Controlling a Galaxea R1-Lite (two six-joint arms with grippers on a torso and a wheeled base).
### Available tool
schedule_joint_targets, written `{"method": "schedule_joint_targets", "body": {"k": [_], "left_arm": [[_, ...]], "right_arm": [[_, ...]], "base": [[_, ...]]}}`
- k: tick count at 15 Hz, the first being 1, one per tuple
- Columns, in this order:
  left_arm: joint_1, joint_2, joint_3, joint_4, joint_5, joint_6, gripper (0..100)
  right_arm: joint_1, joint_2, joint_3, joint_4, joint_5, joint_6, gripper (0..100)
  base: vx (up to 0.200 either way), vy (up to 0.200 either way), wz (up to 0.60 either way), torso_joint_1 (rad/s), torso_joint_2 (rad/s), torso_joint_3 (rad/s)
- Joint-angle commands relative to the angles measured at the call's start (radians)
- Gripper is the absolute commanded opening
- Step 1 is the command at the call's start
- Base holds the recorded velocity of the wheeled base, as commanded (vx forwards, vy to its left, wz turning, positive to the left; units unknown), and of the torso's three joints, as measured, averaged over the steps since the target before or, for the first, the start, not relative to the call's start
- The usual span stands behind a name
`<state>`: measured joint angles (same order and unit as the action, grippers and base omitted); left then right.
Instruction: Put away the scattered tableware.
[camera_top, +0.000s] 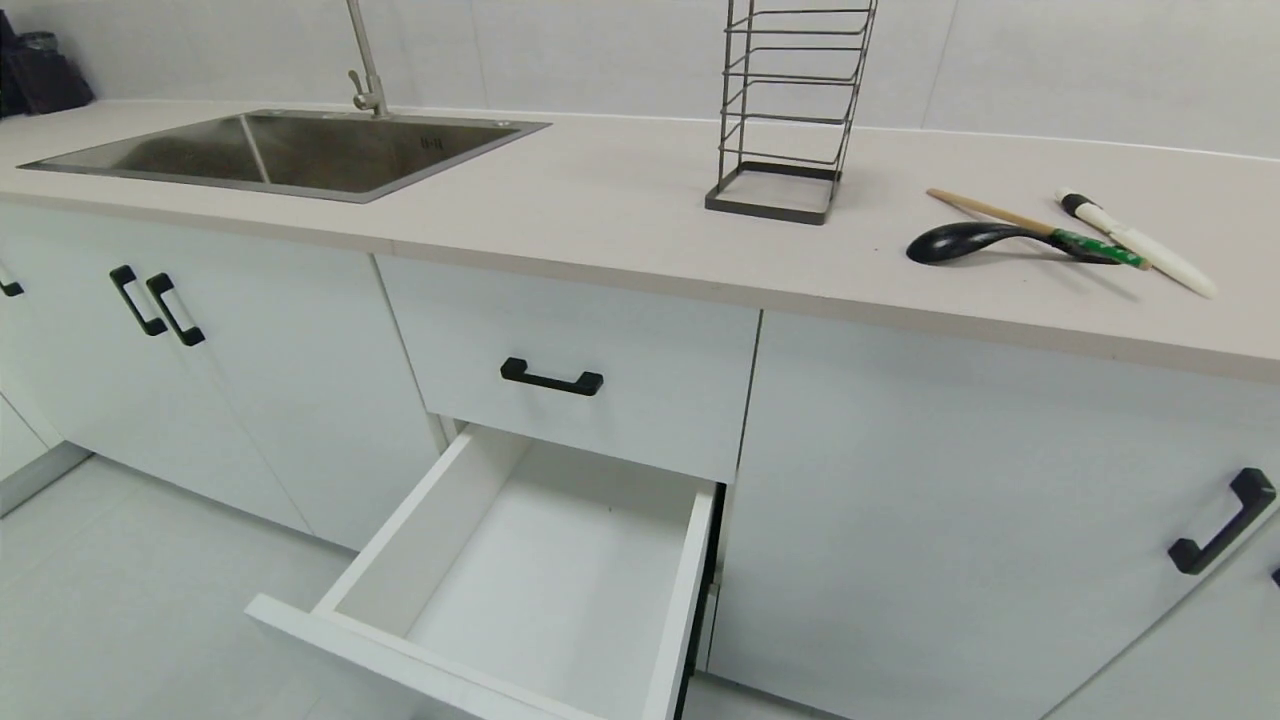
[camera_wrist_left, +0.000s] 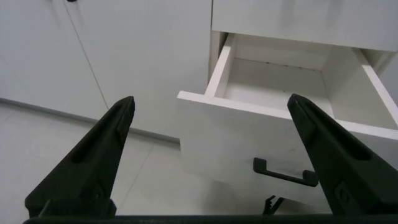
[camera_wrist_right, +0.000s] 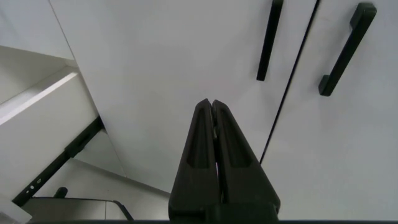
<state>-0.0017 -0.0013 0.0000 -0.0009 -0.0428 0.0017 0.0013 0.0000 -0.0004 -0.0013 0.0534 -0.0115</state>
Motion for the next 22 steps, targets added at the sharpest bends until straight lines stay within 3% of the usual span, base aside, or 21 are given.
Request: {"method": "schedule_joint_targets", "body": {"k": [1,4,14,20,22], "left_arm": [[0.000,0.001,0.000,-0.001,0.000,0.000,100],[0.000,0.001,0.000,0.001,0.003,-0.002,100],[0.000,0.001,0.000,0.001,0.004,0.000,100],[0.000,0.001,0.000,0.001,0.004,-0.003,100],[0.000,0.001,0.000,0.001,0.004,-0.002,100]], "right_arm": [[0.000,0.000,0.000,0.001,0.000,-0.001,0],[0.000,0.000,-0.001,0.001,0.000,-0.001,0],[0.000,0.000,-0.001,0.001,0.000,-0.001,0],[0.000,0.000,0.000,0.001,0.002,-0.001,0],[0.000,0.000,0.000,0.001,0.002,0.001,0]], "base": [[0.000,0.000,0.00,0.217,-0.04,-0.100],[0.000,0.000,0.00,0.251,-0.21,-0.198],[0.000,0.000,0.00,0.186,-0.55,-0.215],[0.000,0.000,0.00,0.342,-0.50,-0.242],[0.000,0.000,-0.60,0.276,-0.53,-0.242]]}}
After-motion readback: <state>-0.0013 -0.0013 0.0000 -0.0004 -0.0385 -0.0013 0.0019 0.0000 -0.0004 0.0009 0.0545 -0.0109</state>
